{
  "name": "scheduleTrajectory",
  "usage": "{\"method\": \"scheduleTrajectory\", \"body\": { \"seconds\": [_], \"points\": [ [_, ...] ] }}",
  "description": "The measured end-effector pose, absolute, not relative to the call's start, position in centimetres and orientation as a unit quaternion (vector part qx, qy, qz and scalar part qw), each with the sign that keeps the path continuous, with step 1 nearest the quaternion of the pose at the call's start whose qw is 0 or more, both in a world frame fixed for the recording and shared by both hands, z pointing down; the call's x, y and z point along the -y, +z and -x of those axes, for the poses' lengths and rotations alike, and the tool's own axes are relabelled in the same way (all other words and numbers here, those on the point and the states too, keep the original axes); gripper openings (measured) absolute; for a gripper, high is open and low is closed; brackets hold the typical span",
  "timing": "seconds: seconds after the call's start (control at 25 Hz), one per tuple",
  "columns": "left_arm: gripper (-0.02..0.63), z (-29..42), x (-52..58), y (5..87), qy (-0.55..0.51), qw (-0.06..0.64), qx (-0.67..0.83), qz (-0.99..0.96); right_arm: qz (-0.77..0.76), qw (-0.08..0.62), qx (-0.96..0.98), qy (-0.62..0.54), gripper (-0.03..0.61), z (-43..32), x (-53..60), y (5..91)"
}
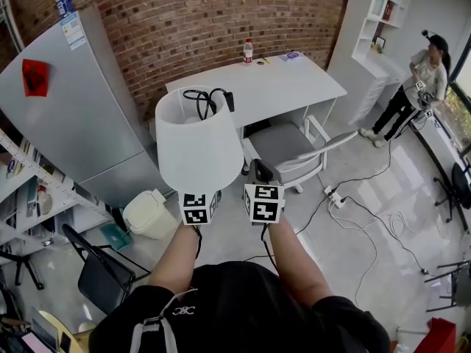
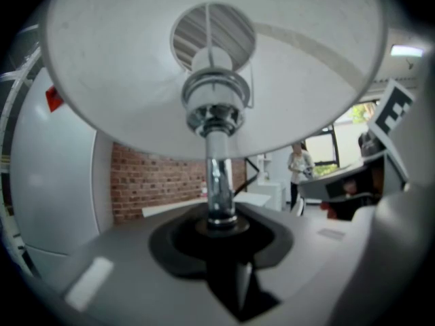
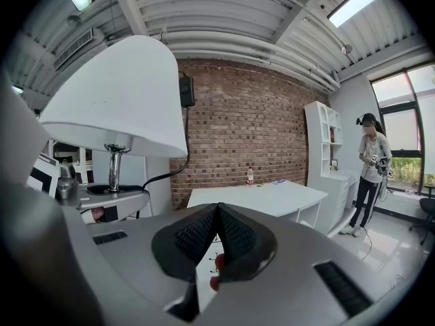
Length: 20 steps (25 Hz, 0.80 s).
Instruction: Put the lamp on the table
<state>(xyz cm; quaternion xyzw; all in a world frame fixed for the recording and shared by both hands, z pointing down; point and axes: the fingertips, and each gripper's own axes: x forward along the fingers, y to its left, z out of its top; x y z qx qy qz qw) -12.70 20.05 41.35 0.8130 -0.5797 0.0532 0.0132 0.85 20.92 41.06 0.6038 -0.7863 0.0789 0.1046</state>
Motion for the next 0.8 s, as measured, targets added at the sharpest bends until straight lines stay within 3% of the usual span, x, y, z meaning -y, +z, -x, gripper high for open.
{"method": "scheduleTrajectory", "body": {
  "seconds": [0.8],
  "points": [
    [0.101, 8.6, -15.4, 42.4, 0.05, 0.01, 0.571, -0.819, -0.61, 0.112, 0.781, 0.071, -0.011, -4.4, -17.0, 42.5]
  ]
}}
